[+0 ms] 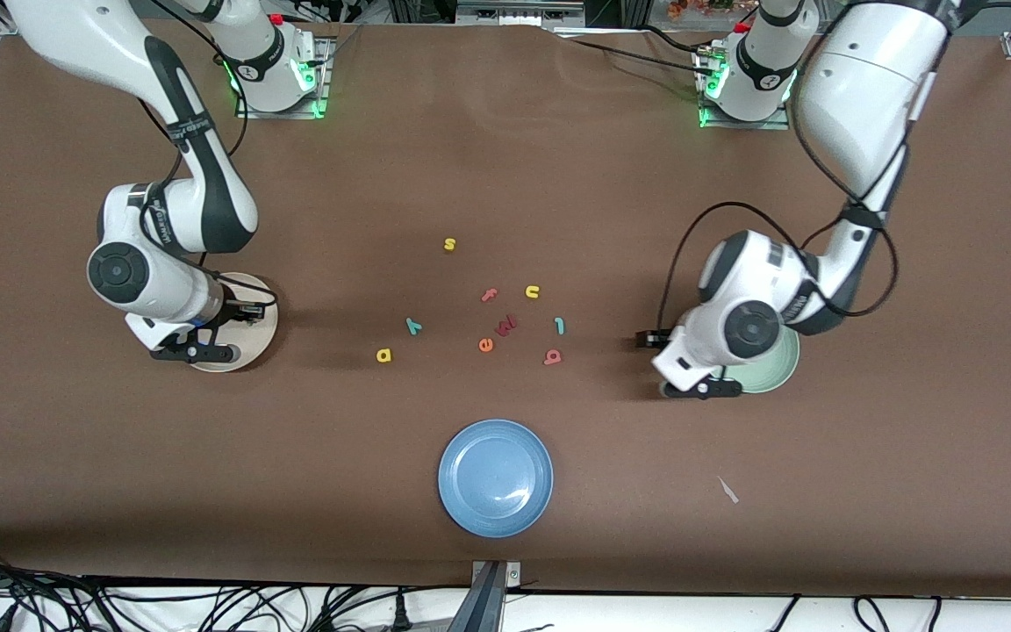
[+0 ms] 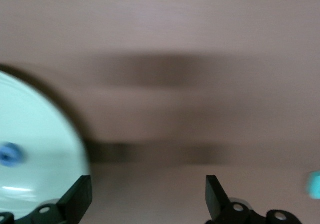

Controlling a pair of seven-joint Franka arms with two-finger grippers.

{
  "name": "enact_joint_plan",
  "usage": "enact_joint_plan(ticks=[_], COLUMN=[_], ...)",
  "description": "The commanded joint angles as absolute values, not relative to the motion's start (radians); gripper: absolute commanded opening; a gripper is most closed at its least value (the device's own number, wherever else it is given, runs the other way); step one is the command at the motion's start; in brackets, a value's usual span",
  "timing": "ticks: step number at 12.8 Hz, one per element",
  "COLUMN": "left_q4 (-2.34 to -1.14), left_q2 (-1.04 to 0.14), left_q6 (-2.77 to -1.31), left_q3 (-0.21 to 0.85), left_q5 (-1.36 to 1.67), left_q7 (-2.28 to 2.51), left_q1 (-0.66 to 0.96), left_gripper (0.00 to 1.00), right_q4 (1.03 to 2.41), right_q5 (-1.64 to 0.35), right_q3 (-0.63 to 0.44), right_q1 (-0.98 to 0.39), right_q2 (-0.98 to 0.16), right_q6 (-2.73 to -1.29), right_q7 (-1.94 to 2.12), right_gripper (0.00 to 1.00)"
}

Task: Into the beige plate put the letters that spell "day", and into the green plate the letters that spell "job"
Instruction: 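Grasp the cyan l and yellow d with the left and right grippers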

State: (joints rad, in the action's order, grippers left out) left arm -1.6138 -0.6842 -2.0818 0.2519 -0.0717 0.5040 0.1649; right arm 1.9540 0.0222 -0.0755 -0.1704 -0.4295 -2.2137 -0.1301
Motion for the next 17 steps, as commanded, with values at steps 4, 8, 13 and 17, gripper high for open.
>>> enact_joint_plan(ticks=[4,8,13,17], left_q4=[-1.565,-1.543,-1.542,-1.542], left_q2=[-0.712,-0.767,-0.804,-0.810], left_q6=[-2.144,-2.243,-2.282,-2.289], left_q3=[0.233,0.207,0.204,0.204], left_q5=[-0.063,-0.066,-0.066,-0.069], left_q7=[0.891,0.913,0.913,0.897], left_q1=[0.383,0.439,0.459,0.457], left_gripper=[1.00,0.90,0.59,0.09], right_q4=[1.885,1.816,1.709,1.637], right_q5=[0.005,0.003,0.003,0.006], right_q3=[-0.054,0.021,0.121,0.140], right_q1=[-0.150,-0.155,-0.173,-0.254], right_q2=[-0.468,-0.471,-0.551,-0.615], right_q6=[-2.188,-2.140,-2.141,-2.151], right_q7=[-0.051,-0.161,-0.398,-0.466], right_gripper=[1.00,1.00,1.00,1.00])
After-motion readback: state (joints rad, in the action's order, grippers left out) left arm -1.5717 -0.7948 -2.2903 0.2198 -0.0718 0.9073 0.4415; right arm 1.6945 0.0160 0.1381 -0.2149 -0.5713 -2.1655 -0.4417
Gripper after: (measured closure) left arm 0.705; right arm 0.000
